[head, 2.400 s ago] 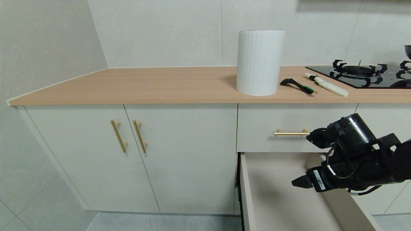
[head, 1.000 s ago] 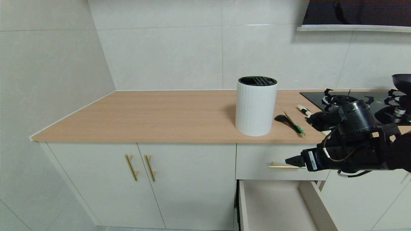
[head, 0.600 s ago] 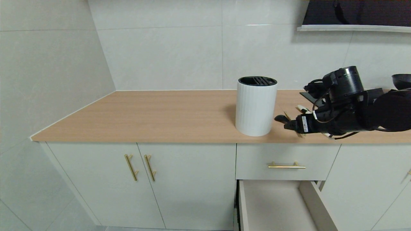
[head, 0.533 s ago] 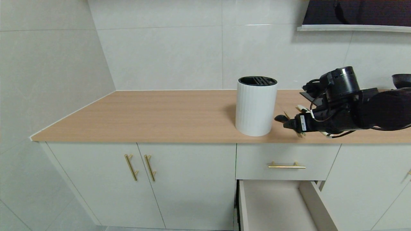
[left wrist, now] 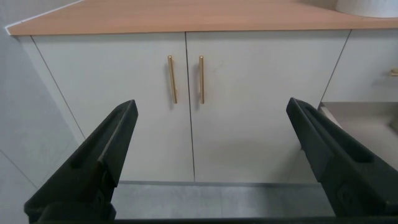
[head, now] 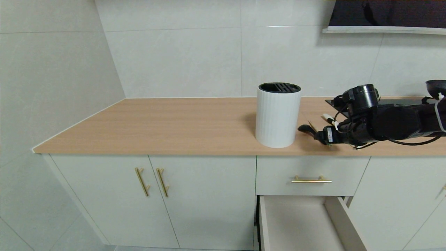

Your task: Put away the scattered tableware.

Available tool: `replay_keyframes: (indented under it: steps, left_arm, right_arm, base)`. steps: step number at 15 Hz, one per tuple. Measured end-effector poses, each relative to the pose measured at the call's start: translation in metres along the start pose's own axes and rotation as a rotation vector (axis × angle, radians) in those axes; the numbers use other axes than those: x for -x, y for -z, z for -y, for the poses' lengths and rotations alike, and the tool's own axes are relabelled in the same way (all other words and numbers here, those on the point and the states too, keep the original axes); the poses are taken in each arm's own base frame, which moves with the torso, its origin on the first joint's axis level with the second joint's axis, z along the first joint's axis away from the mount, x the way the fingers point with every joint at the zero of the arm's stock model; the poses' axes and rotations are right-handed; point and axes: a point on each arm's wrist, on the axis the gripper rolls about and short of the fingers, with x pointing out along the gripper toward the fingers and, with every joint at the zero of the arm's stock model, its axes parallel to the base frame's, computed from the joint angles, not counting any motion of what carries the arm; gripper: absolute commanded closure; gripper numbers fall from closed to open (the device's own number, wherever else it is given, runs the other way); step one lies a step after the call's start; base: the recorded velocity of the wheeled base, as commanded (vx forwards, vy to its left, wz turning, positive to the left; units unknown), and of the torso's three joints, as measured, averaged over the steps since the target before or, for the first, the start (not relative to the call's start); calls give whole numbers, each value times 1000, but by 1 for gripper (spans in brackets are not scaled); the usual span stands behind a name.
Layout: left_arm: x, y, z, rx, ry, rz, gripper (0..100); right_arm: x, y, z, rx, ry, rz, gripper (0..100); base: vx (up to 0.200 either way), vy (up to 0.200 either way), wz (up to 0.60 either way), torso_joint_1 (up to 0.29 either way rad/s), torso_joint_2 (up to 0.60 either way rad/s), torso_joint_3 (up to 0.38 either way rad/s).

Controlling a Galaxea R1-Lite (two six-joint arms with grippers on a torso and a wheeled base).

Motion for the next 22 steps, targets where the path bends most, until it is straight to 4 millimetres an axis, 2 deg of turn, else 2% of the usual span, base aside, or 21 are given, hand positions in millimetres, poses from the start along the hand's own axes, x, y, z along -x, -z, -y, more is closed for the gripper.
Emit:
replay_keyframes:
  steps: [10,11,17,22]
  left_arm:
    - [0,0,0,0,0,0,0]
    - [0,0,0,0,0,0,0]
    - [0,0,0,0,-1,0,0]
    - [0,0,0,0,0,0,0]
  right_arm:
    - [-33,9,5,-9,22,-45,0]
    - [-35,9,5,-10,24,-46,100]
    - [-43,12,6,-10,29,-59,100]
    - [-38,7,10,-23,37,-46,100]
  base:
    - [0,0,0,0,0,0]
    - [0,0,0,0,0,0]
    - [0,0,0,0,0,0]
    - [0,0,0,0,0,0]
